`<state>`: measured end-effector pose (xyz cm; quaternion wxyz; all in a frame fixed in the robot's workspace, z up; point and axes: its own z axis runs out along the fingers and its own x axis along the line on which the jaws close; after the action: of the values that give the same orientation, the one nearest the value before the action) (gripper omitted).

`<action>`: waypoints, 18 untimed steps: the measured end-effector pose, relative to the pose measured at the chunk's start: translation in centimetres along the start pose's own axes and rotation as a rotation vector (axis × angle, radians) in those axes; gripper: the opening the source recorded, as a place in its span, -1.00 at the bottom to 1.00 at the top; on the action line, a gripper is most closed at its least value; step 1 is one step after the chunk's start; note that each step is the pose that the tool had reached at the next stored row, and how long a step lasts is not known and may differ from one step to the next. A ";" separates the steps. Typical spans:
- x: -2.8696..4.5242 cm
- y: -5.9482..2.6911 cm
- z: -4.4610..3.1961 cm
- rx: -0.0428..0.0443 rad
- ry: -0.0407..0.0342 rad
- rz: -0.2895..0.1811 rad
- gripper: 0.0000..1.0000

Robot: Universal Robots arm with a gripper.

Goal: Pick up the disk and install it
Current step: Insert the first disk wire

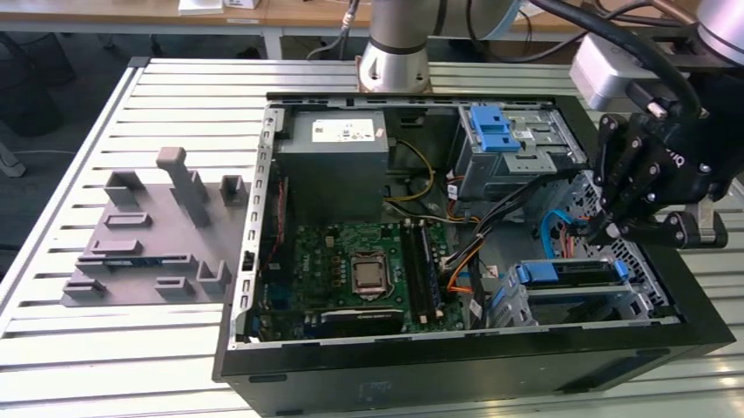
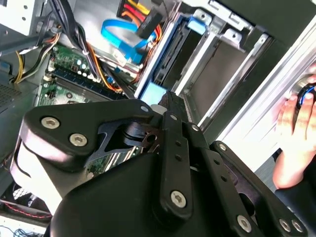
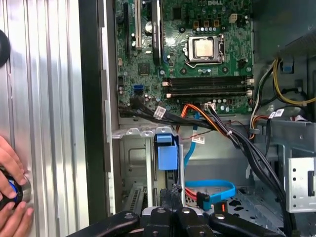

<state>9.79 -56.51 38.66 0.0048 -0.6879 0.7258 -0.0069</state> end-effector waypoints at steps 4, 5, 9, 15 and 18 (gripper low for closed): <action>-0.04 -0.79 0.06 -0.0002 0.0001 0.000 -0.79; -0.05 -0.96 0.09 -0.0002 -0.0001 0.001 -0.79; -0.06 -1.15 0.25 -0.0003 0.0005 0.021 -0.79; -0.22 -1.64 0.53 -0.0004 0.0009 0.056 -0.79; -0.35 -2.27 0.61 -0.0004 0.0008 0.058 -0.79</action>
<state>12.08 -56.28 38.08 0.0045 -0.6664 0.7455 -0.0069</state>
